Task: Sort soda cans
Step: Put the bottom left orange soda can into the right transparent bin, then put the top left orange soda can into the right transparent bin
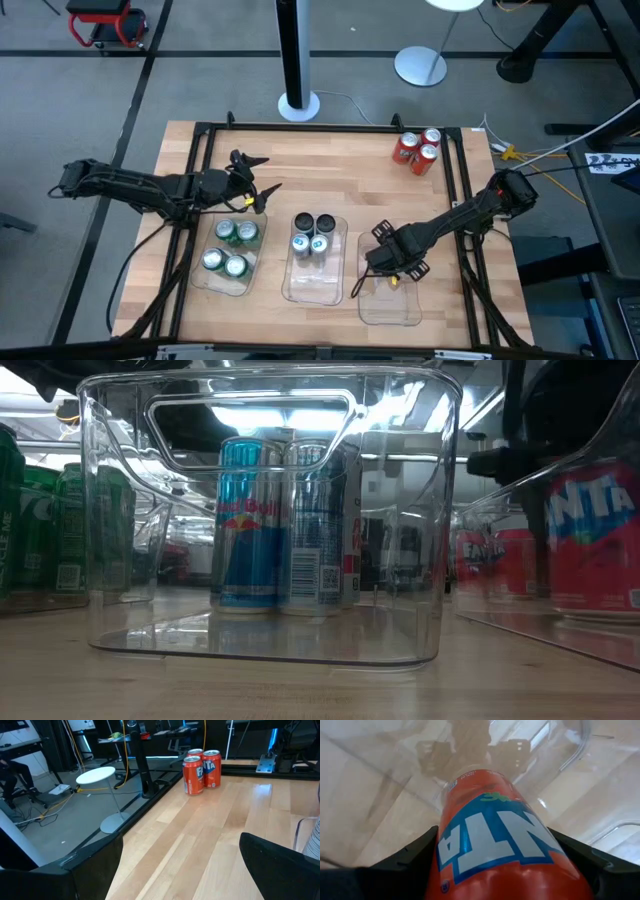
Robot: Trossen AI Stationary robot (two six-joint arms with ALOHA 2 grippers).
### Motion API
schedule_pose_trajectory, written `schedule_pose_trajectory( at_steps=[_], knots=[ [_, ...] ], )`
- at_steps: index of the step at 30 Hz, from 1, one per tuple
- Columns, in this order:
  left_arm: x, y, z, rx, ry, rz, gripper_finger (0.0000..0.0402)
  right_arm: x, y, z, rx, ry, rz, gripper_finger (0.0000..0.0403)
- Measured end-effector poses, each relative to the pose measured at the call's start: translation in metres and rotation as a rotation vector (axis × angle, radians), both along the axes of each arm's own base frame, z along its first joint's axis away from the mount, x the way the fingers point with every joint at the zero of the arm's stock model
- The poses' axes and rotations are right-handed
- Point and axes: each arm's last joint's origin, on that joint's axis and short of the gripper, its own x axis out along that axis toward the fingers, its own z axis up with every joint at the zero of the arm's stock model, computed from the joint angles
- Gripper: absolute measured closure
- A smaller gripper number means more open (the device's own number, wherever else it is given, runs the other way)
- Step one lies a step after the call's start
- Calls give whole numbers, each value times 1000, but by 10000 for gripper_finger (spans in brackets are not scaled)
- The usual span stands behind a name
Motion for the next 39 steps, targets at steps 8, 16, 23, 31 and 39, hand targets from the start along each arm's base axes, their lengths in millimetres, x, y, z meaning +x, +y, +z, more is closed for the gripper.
schedule_pose_trajectory(
  at_steps=[8, 16, 23, 31, 39],
  knots=[
    [0, 0, 0, 0, 0, 1, 13, -3, -2, -2, -21, 6, 2, 20],
    [0, 0, 0, 0, 0, 1, 13, 7, 3, 30, -7, -17, 43, 45],
    [0, 0, 0, 0, 0, 0, 13, 11, 1, 75, -107, -56, 57, 52],
    [0, 0, 0, 0, 0, 1, 13, 15, -4, 129, -288, -212, 56, 52],
    [0, 0, 0, 0, 1, 0, 13, 24, -42, 159, -430, -286, 3, 52]
  ],
)
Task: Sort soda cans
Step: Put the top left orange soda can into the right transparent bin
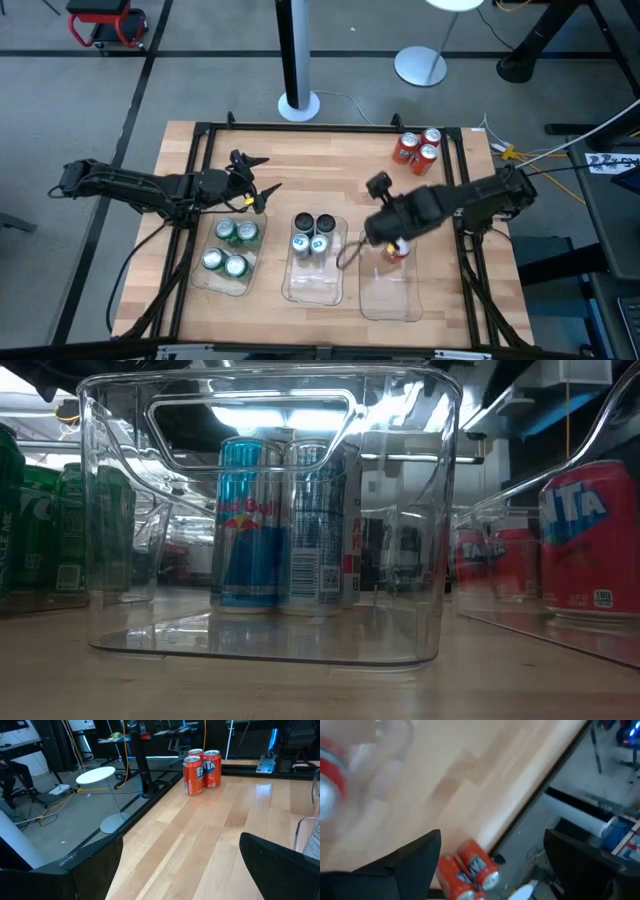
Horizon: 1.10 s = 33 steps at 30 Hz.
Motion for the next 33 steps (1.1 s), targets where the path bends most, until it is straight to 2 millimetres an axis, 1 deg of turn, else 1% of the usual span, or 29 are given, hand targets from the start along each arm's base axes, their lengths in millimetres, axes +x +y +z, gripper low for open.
schedule_pose_trajectory(
  at_steps=[4, 7, 11, 15, 21, 26, 30, 33],
  knots=[
    [0, 0, 0, 0, 1, 0, 13, 4, -38, 1, -4, 47, -52, 52],
    [0, 0, 0, 0, 5, 1, 13, 2, -68, 6, -5, 63, -93, 52],
    [0, 0, -1, 0, 6, 0, 13, -8, -107, 14, -5, 75, -158, 52],
    [0, 0, -1, 0, 9, 0, 13, -24, -145, 14, 30, 118, -226, 52],
    [0, 0, -1, 0, 8, 1, 13, -38, -189, 2, 67, 201, -263, 52],
    [0, 0, -1, 6, 12, -1, 13, -44, -222, -16, 197, 135, -306, 52],
    [0, 0, -1, 6, 12, -1, 13, -55, -248, -28, 208, 100, -386, 52],
    [0, 0, -1, 7, 12, -1, 13, -61, -259, -36, 223, 82, -431, 52]
  ],
)
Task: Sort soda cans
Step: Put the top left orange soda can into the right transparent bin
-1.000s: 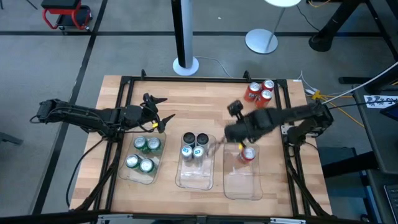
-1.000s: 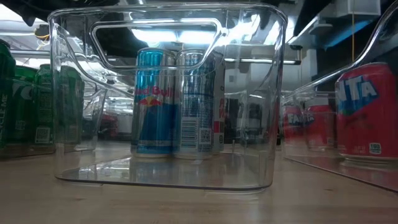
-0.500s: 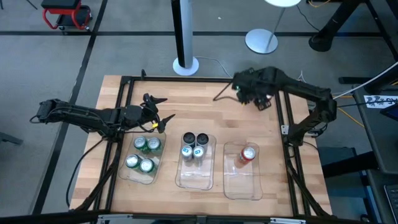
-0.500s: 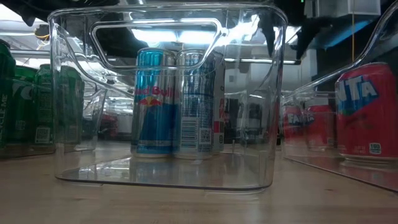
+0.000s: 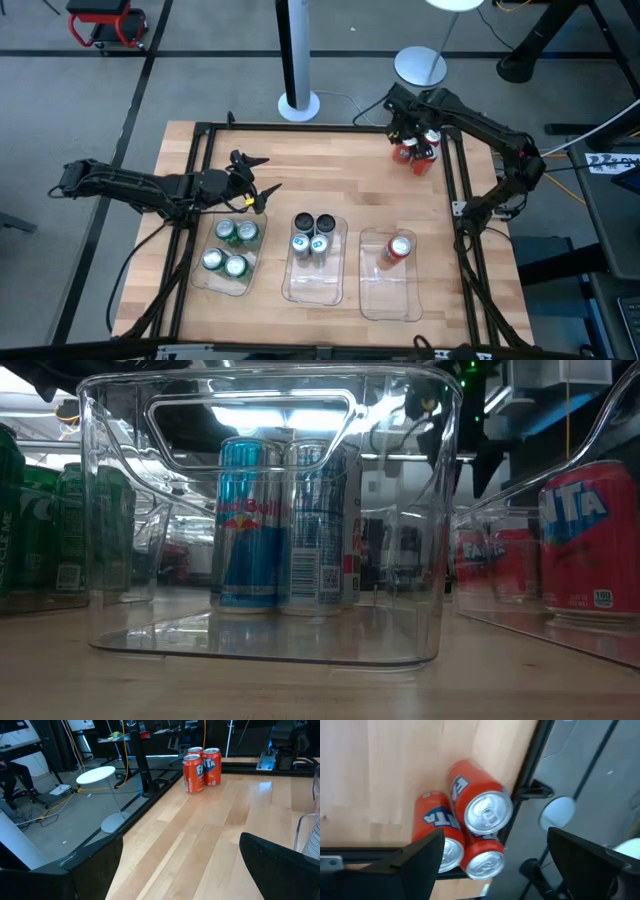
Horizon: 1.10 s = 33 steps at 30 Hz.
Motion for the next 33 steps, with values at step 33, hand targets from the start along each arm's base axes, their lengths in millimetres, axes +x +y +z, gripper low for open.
schedule_pose_trajectory(
  at_steps=[33],
  knots=[
    [0, 0, 0, 3, -1, -1, 13, -35, -47, -59, 85, -132, -152, 52]
  ],
)
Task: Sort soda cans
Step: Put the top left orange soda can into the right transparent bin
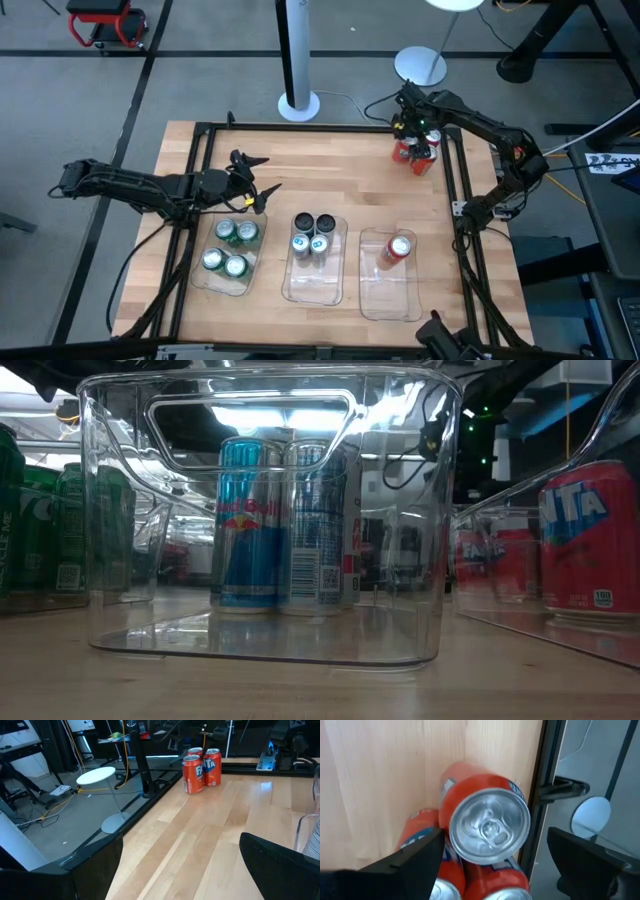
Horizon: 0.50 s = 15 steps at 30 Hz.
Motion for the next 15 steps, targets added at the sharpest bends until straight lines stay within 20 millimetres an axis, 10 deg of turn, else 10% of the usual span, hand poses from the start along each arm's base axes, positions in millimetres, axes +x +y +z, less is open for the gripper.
schedule_pose_trajectory(
  at_steps=[15],
  knots=[
    [0, 0, 0, -4, -6, 1, 13, 10, -11, -21, 59, -10, -3, 52]
  ],
)
